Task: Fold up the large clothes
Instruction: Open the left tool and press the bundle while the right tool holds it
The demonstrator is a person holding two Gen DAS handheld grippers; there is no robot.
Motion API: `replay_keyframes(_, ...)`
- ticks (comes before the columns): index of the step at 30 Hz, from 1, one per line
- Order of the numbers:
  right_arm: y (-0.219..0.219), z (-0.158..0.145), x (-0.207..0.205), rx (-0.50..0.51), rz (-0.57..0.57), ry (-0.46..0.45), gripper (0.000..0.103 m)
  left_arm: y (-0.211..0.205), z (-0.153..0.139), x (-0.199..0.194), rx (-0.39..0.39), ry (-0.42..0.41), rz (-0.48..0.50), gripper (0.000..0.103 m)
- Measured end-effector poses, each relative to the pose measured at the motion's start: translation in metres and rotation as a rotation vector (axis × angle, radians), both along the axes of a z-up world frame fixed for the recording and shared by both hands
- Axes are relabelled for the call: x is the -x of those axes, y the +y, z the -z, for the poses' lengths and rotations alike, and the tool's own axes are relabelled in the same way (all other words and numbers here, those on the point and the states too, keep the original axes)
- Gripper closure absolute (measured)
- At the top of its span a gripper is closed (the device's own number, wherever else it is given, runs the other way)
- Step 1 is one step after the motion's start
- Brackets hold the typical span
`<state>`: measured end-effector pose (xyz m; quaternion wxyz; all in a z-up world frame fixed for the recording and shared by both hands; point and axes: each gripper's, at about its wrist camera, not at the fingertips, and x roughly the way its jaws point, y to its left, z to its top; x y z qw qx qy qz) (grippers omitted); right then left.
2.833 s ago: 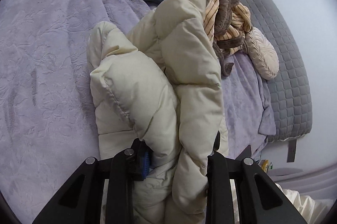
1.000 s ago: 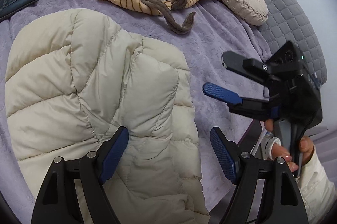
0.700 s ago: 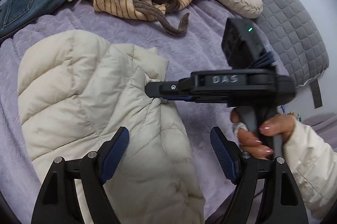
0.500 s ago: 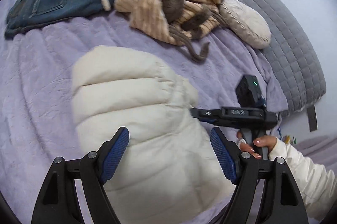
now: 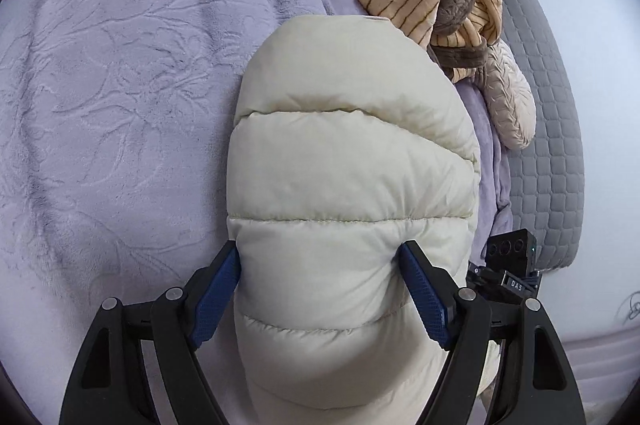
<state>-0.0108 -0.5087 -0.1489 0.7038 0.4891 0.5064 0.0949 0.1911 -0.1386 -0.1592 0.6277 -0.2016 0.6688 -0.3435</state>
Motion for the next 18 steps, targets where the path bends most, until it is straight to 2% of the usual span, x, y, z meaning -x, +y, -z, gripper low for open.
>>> replay_keyframes(3,0.003,0.010,0.009,0.013,-0.013,0.036,0.084,-0.013,-0.005,0.005,-0.024,-0.025,0.013,0.023)
replay_keyframes(6,0.009,0.029,0.001,-0.004,-0.005,0.057,0.087,-0.028,-0.012,0.012,-0.067,-0.079,0.034,0.023)
replay_keyframes(8,0.014,0.040,-0.007,-0.019,-0.003,0.065,0.087,-0.037,-0.016,0.017,-0.095,-0.111,0.040,0.022)
replay_keyframes(10,0.018,0.048,-0.016,-0.022,-0.011,0.072,0.087,-0.045,-0.018,0.022,-0.131,-0.144,0.041,0.016)
replay_keyframes(12,0.022,0.052,-0.023,-0.019,-0.020,0.078,0.087,-0.053,-0.020,0.027,-0.177,-0.182,0.044,0.015)
replay_keyframes(16,0.020,0.041,-0.021,0.019,-0.019,0.093,0.086,-0.055,-0.022,0.029,-0.204,-0.198,0.034,0.015)
replay_keyframes(17,0.016,0.036,-0.015,0.030,-0.013,0.095,0.085,-0.055,-0.022,0.029,-0.208,-0.202,0.036,0.015)
replay_keyframes(18,0.011,0.032,-0.009,0.033,-0.001,0.098,0.072,-0.055,-0.022,0.030,-0.212,-0.206,0.039,0.015)
